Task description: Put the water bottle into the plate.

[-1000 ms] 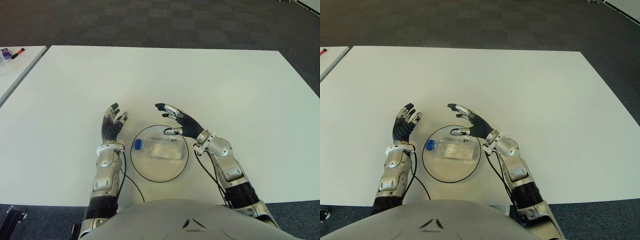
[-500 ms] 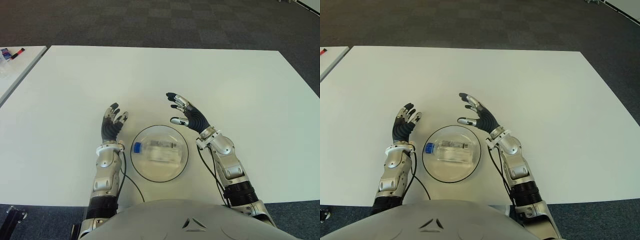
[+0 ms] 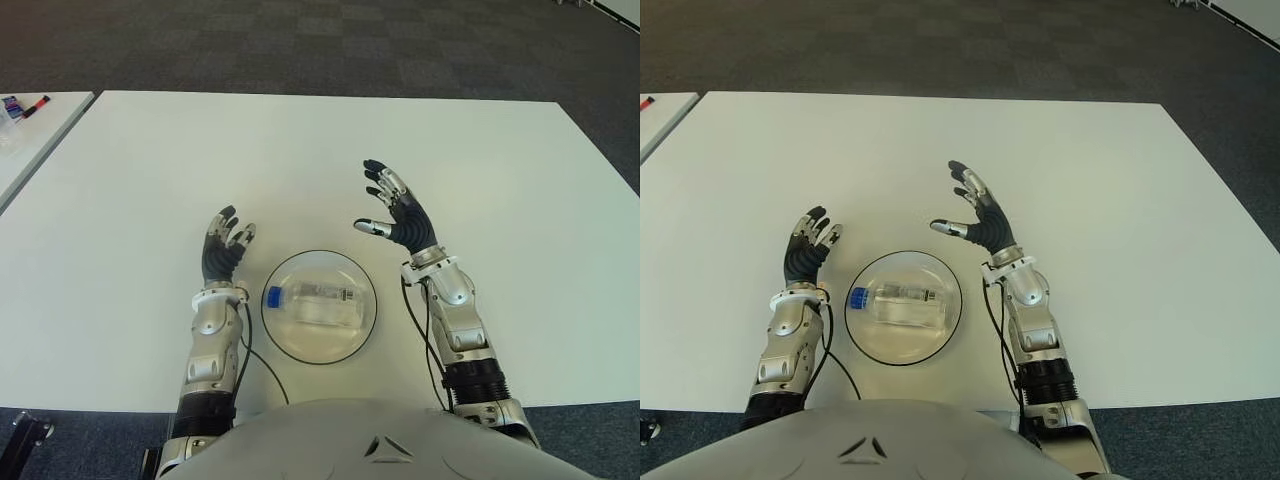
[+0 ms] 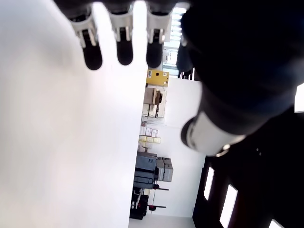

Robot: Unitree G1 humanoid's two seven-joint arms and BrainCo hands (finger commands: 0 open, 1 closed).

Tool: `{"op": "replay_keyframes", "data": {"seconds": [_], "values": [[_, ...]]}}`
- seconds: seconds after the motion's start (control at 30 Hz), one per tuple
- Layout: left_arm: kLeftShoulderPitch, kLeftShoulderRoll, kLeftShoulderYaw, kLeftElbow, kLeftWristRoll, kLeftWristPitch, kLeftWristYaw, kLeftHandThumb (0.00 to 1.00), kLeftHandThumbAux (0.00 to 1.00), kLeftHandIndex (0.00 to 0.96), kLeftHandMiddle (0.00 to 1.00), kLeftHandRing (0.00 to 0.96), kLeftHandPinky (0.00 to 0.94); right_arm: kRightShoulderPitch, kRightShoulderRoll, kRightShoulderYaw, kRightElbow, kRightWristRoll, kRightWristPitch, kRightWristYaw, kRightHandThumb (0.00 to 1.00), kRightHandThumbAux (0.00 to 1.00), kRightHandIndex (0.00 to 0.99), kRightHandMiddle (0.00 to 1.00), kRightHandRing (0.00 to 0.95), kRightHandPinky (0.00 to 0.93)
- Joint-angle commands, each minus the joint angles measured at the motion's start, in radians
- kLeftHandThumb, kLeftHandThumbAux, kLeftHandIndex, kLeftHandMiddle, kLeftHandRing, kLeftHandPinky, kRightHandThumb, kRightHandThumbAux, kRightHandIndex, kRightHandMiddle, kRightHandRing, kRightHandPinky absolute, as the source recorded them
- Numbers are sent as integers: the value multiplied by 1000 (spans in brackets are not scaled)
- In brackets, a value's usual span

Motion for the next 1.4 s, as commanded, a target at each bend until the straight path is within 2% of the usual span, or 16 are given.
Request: {"op": "replay_keyframes", "data": {"seconds": [0.03, 0.27, 0.43, 0.73, 0.9, 1.07, 1.4], "values": [[-1, -6, 4, 14, -1, -5, -8, 369, 795, 171, 119, 106, 160, -49, -3, -45, 116, 18, -55, -24, 148, 714, 0, 0, 0, 27], [-4, -6, 8, 24, -2, -20, -8, 373, 797, 177, 129, 120, 177, -119, 9, -93, 267, 45, -117, -44, 133, 704, 0, 0, 0, 21], [-6, -6, 8, 28, -3, -27, -7, 377, 799, 180, 135, 127, 184, -134, 9, -104, 301, 50, -133, -41, 131, 684, 0, 0, 0, 20], [-6, -5, 14, 36, 0, -49, -6, 381, 803, 182, 136, 127, 179, -151, 29, -155, 370, 145, -72, -16, 131, 673, 0, 2, 1, 51], [-2, -17, 25, 37, -19, -78, -13, 352, 790, 170, 145, 147, 203, -156, 98, -220, 386, 295, 92, -17, 202, 684, 32, 52, 46, 114], [-2, -26, 32, 44, -38, -116, -14, 346, 765, 158, 155, 160, 216, -147, 131, -264, 353, 376, 211, -37, 244, 692, 63, 106, 106, 180], [-8, -34, 35, 66, -80, -189, -27, 388, 733, 152, 171, 177, 231, -117, 193, -326, 274, 488, 414, -108, 197, 719, 66, 140, 150, 196]]}}
